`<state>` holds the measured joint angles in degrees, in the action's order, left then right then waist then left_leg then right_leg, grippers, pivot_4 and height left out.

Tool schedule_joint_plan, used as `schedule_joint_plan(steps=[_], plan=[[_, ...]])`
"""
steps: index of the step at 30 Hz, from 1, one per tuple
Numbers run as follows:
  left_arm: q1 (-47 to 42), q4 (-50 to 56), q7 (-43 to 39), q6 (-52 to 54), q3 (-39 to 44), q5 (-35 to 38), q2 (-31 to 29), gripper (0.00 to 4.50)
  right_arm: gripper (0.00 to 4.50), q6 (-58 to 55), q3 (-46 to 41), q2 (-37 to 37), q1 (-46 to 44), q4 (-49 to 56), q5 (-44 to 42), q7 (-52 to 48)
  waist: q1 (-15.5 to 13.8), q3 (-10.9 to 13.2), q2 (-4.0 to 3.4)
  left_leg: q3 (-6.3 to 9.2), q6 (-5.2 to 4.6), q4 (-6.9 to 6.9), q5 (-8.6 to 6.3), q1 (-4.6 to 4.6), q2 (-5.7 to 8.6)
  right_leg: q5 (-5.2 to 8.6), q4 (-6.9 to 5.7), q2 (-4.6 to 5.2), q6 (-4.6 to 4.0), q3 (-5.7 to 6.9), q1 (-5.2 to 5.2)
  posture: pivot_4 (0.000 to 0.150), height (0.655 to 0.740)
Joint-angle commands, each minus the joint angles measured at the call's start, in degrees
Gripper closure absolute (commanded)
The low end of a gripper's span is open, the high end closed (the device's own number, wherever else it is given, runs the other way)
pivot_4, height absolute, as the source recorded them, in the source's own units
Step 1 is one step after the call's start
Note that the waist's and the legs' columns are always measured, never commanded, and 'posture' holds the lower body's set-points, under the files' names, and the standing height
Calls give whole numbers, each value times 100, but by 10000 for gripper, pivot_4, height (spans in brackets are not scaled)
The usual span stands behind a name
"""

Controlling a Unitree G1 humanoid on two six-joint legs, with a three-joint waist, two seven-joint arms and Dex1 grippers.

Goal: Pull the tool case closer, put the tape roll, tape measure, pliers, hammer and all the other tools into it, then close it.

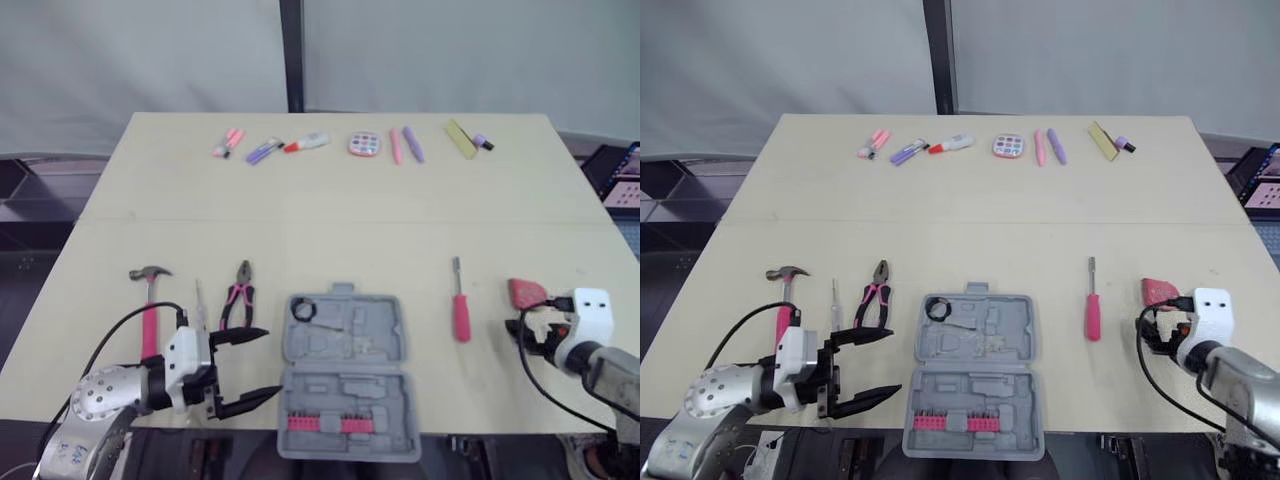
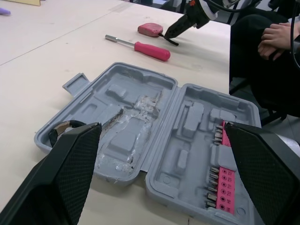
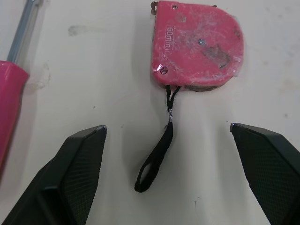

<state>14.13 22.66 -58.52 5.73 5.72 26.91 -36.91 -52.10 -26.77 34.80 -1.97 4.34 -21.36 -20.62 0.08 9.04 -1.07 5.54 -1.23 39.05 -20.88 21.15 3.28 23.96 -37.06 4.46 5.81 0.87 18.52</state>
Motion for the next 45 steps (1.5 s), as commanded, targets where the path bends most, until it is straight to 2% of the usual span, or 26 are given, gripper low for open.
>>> schedule_joint_plan(steps=[1,6,17,18,20,27,28,35,45], plan=[[75,213,27,-65,113,29,-60,0,372,248,116,-1,-129,-228,162,92,1,0,0,0,0,0,0,0,0,0,-1,1,0,0,0,1500,7134],[127,248,57,-63,163,22,-82,0,372,462,252,6,-281,-597,273,71,5,-1,-1,0,0,1,0,-1,0,0,-2,0,0,0,0,1500,7134],[163,292,91,-58,184,-4,-90,0,372,564,337,-9,-360,-730,271,44,12,-4,6,0,0,3,0,-2,-1,0,-2,0,0,0,-1,1500,7134],[158,294,96,-53,182,-2,-91,0,4232,573,348,-16,-363,-738,270,46,12,-4,6,0,0,3,0,-2,-1,0,-2,0,0,0,-2,1500,7134],[149,301,106,-39,177,-1,-92,0,8396,586,368,-23,-372,-749,266,47,11,-4,6,0,0,3,0,-2,-1,0,-2,0,0,0,-1,1500,7134],[118,284,128,-29,155,-5,-88,0,42444,565,379,-32,-406,-797,253,74,-10,-4,6,1,0,5,0,-1,1,0,-2,2,0,-1,-2,1500,7134],[110,271,131,-37,146,-10,-82,0,43855,559,377,-34,-408,-800,251,77,-10,-4,6,1,0,5,0,-1,1,0,-2,2,0,-1,-2,1500,7134],[133,207,120,-116,77,-49,-20,0,43855,400,343,-49,-262,-585,210,98,-10,-4,6,2,0,5,0,-1,1,0,-2,2,0,0,-2,1500,7134],[100,196,125,-129,-49,-37,-4,0,43855,-469,239,-462,792,1256,-112,247,-10,-4,6,7,0,2,0,0,0,0,-3,1,0,-1,-2,1500,7134]])
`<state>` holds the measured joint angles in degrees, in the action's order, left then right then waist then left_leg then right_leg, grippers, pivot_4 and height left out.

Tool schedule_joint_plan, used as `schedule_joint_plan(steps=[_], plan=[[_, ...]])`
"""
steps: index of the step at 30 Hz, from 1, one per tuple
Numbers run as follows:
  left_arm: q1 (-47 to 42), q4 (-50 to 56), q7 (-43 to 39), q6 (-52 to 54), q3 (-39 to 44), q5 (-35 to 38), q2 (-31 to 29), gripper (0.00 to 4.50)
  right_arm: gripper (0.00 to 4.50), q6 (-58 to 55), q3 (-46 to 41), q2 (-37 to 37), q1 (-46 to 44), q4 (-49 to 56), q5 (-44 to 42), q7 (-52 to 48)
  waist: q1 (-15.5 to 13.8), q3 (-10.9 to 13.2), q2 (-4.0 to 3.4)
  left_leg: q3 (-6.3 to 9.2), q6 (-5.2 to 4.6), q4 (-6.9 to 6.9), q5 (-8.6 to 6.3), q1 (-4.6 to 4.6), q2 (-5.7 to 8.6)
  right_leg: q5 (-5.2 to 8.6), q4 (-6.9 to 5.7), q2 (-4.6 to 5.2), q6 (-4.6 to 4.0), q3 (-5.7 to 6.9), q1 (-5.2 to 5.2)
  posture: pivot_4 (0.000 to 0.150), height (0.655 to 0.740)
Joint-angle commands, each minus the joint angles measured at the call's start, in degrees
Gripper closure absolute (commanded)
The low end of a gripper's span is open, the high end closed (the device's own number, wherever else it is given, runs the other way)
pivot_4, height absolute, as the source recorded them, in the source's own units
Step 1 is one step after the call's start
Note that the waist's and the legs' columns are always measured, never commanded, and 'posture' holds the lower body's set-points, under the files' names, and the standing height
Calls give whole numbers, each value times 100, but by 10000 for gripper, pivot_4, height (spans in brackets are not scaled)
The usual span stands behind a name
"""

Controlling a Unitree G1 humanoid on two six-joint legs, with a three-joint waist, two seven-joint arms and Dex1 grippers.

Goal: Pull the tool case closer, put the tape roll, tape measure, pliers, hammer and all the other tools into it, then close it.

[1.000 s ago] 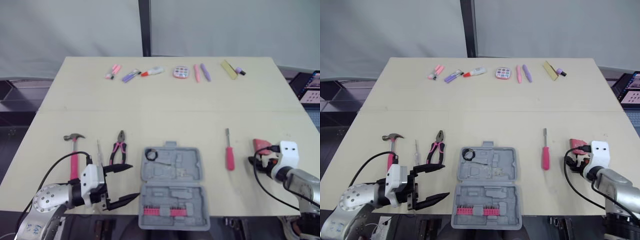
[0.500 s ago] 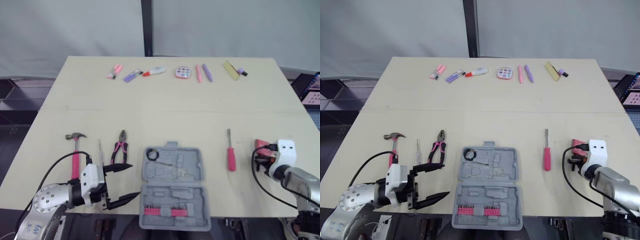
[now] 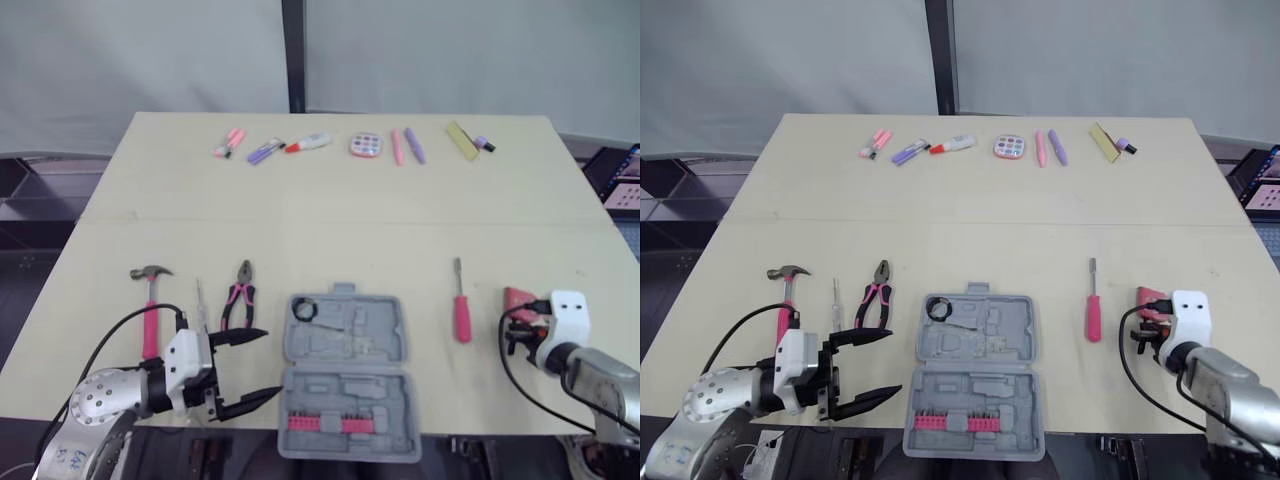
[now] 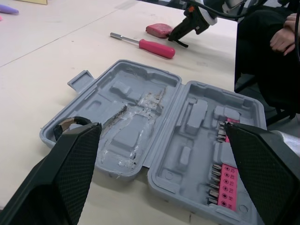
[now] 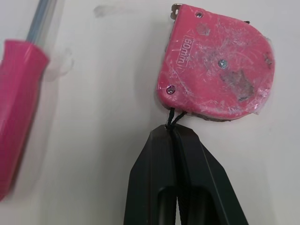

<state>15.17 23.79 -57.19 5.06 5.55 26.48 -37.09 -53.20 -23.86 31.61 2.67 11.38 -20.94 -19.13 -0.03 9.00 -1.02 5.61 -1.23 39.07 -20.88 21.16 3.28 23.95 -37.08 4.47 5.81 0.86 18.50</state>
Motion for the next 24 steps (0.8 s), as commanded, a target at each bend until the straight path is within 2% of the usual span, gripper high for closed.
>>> schedule_joint_plan(steps=[1,12,24], plan=[[-18,78,-13,-55,-45,10,14,0,43855,-448,-63,-192,425,728,-180,117,2,0,0,1,0,0,0,0,0,0,0,0,0,0,0,1500,7134],[-210,-40,-74,-35,-225,19,16,0,43855,-1256,-145,-538,1423,2276,-456,155,5,-1,-2,2,0,-3,0,-2,0,0,1,-1,0,-6,1,1500,7134],[-323,-118,-77,-48,-354,18,38,0,43855,-1502,-98,-612,1998,2799,-562,69,4,-1,-3,3,0,-5,0,-3,1,0,2,-1,0,-11,1,1500,7134]])
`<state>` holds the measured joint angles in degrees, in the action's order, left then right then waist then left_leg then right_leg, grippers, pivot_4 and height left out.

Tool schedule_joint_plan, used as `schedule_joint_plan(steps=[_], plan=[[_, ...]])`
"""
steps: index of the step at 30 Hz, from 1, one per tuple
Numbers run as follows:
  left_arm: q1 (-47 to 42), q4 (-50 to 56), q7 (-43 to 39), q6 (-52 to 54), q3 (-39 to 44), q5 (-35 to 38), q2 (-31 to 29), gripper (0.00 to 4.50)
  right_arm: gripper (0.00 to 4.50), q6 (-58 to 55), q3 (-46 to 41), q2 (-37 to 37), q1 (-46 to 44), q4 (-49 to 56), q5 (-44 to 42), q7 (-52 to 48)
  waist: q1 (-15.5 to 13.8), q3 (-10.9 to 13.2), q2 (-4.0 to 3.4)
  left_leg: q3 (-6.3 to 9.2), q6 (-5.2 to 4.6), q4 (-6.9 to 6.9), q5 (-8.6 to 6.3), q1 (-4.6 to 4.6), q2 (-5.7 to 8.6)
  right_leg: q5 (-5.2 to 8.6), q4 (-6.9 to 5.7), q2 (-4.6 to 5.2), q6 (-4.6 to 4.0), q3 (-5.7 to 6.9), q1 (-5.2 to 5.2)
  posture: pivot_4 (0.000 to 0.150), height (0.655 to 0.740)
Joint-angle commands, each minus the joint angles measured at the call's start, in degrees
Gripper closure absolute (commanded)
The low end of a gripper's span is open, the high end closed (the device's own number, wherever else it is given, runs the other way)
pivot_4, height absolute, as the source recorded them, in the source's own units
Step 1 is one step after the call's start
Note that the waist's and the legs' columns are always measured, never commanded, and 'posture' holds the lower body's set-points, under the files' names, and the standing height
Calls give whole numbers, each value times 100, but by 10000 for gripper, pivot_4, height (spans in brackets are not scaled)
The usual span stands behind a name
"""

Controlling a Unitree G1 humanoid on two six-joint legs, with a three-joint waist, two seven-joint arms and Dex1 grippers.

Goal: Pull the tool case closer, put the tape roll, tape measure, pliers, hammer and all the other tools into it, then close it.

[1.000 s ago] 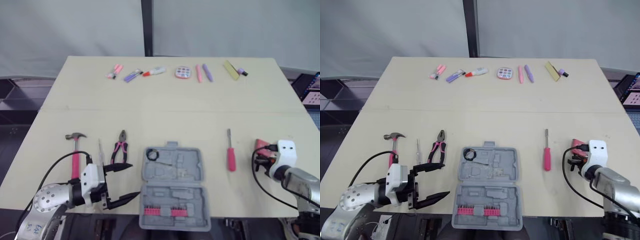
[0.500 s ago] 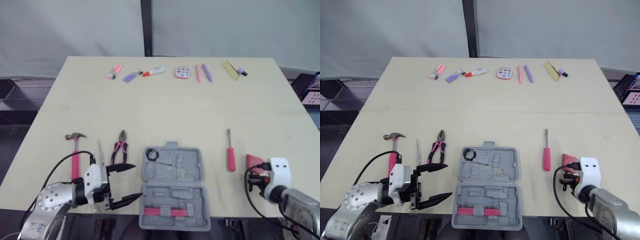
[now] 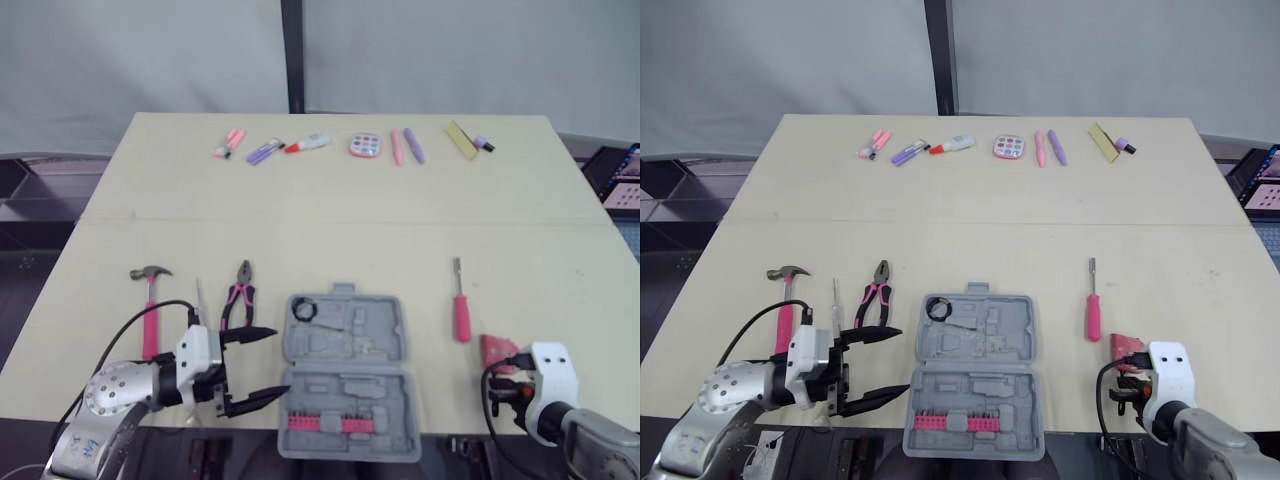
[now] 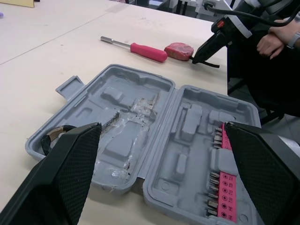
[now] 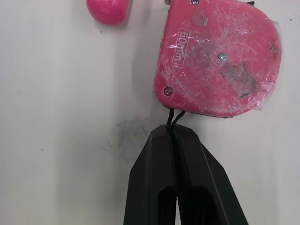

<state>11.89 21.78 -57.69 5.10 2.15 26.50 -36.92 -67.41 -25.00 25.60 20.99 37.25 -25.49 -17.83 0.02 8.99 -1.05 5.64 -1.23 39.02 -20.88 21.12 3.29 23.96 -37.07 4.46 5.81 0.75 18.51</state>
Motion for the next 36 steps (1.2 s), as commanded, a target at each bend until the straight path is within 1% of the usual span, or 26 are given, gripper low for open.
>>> schedule_joint_plan(steps=[1,21,36], plan=[[7,84,-25,-54,-18,15,22,0,43855,-94,20,-14,192,237,-117,-63,1,0,0,0,0,0,0,0,0,0,0,0,0,0,0,1500,7134],[134,132,21,-76,-51,-2,35,0,43855,-167,27,85,445,340,-253,-89,0,-2,-1,0,1,0,1,-5,1,0,0,0,0,-5,-3,1500,7134],[199,101,-9,-120,-6,-3,-10,0,43855,-281,11,226,308,268,-315,-128,1,-2,-1,0,1,0,1,-4,1,0,1,0,0,-4,-3,1500,7134]])
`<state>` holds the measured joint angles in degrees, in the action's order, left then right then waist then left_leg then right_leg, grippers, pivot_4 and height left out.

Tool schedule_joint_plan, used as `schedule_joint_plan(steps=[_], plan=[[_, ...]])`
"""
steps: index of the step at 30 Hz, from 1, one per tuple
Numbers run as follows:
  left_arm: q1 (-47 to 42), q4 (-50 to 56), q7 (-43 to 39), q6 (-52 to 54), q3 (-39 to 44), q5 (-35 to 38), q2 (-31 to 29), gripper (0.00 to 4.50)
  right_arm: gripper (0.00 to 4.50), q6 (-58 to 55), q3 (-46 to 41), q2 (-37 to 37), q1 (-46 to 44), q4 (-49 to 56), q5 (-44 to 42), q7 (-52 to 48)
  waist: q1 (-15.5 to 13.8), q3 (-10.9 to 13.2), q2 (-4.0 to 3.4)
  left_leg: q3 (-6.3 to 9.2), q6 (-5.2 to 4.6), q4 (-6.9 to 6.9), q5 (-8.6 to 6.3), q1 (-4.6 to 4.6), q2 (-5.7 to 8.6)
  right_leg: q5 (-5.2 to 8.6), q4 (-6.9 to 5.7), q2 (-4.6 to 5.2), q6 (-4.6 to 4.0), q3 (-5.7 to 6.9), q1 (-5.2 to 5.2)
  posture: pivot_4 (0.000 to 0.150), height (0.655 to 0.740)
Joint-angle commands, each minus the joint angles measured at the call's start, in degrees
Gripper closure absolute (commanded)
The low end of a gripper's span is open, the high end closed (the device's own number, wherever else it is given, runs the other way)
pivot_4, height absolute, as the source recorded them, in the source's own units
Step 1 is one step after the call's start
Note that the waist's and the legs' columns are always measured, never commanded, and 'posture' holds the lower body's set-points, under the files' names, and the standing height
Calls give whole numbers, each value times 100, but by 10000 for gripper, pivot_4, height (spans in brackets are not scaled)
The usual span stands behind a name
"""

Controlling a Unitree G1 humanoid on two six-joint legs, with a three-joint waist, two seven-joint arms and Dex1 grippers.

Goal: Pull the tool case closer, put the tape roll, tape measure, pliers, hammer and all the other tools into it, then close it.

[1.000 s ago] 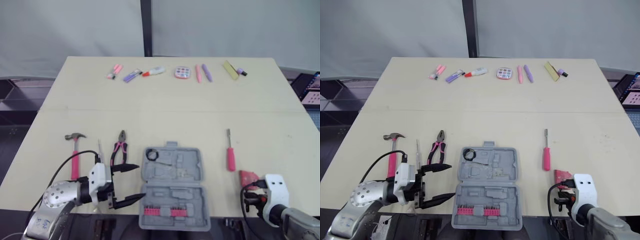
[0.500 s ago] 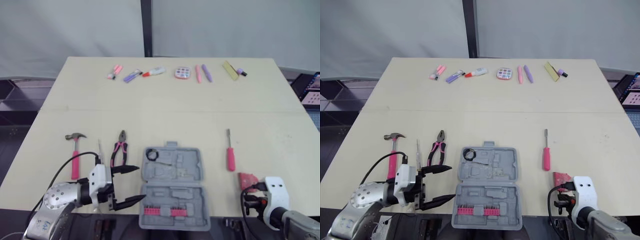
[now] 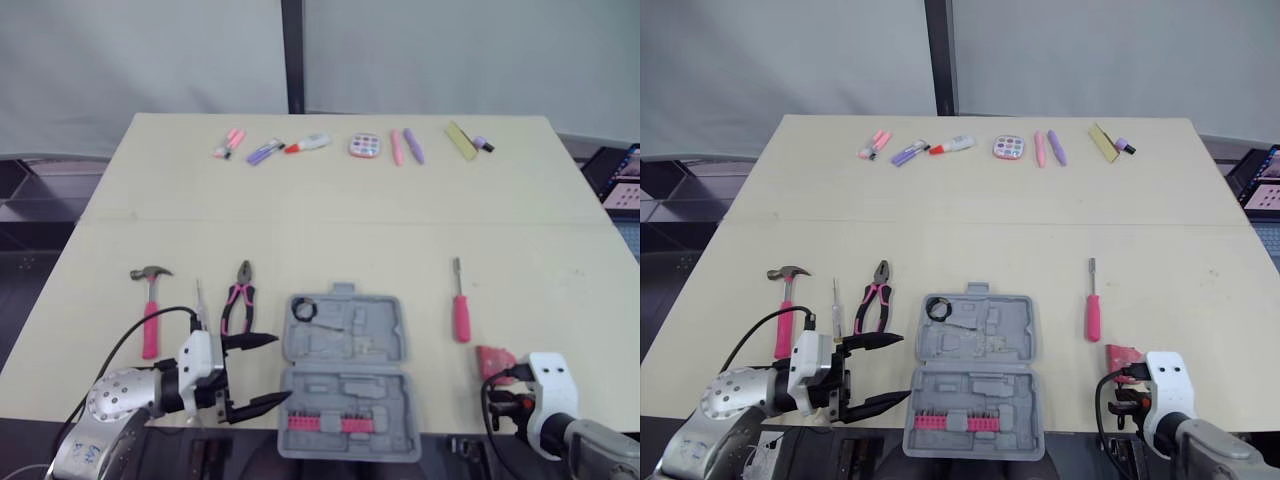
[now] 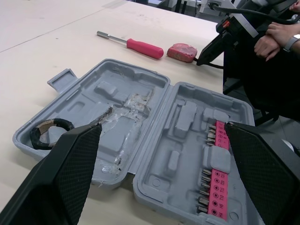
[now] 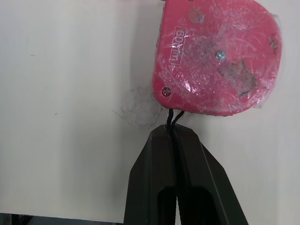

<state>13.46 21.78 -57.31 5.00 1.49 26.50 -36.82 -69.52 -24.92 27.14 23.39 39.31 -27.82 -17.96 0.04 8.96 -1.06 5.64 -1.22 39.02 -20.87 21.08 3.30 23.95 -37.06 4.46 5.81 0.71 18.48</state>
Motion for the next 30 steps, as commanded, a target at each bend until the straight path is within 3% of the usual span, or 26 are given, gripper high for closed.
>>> schedule_joint_plan(steps=[1,13,16,24,30], plan=[[48,95,-50,-121,57,-9,-19,0,43855,-65,-3,86,85,62,-85,-123,-1,0,0,0,0,0,0,0,0,0,0,0,0,0,0,1500,7134],[77,93,-47,-154,26,-25,-7,0,43855,-71,51,146,77,34,-144,-119,-4,0,0,0,0,-2,0,1,0,0,0,0,0,0,0,1500,7134],[44,89,-54,-138,29,-14,-16,0,35960,-222,-54,135,-76,21,-243,-122,0,0,0,0,0,-2,0,1,0,0,2,0,0,0,0,1500,7134],[-61,66,-290,-151,31,55,-116,0,899,-941,-697,351,-160,273,-853,-397,-20,0,0,0,-1,-1,0,2,2,0,2,1,0,0,-1,1500,7134],[-178,19,-606,-240,30,44,-283,0,899,-1241,-1552,1335,423,252,-1497,-1467,-17,1,-3,-1,-2,-1,-1,6,4,0,6,1,0,0,-2,1500,7134]])
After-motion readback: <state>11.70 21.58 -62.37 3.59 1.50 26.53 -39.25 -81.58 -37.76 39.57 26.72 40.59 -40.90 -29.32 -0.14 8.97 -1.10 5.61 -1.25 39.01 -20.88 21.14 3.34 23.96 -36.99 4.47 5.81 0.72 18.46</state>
